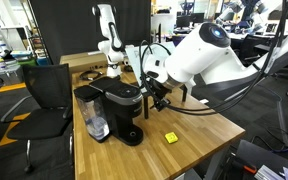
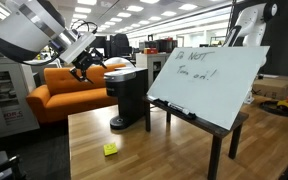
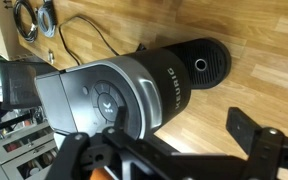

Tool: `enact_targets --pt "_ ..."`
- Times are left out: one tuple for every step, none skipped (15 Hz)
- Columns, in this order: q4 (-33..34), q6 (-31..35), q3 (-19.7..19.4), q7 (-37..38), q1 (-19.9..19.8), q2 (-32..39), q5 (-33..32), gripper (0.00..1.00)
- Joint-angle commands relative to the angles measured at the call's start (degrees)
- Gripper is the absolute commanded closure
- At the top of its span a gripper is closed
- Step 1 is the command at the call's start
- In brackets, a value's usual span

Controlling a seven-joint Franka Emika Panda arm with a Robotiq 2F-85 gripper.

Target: Open the coffee machine chamber

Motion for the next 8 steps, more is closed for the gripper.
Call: enact_targets --pt "1.70 2.95 0.10 2.75 -1.14 1.39 -3.16 0.00" --pt "1.90 3.22 0.16 3.28 -1.22 1.39 -3.44 0.00" --pt "2.07 3.36 0.19 3.87 -1.22 1.42 -3.58 0.00" --pt "2.21 3.15 0.29 4.66 -1.12 1.42 -3.29 0.00" --pt "2.42 2.38 0.54 6.21 -0.92 1.45 -2.37 0.00" --pt "3.14 0.48 -0.03 5.74 -0.39 2.44 1.00 0.00" --pt "1.12 0.86 -0.01 4.47 -0.12 0.16 -0.08 0.00" --pt "1.52 0.57 -0.07 4.85 -0.13 0.55 0.53 0.00"
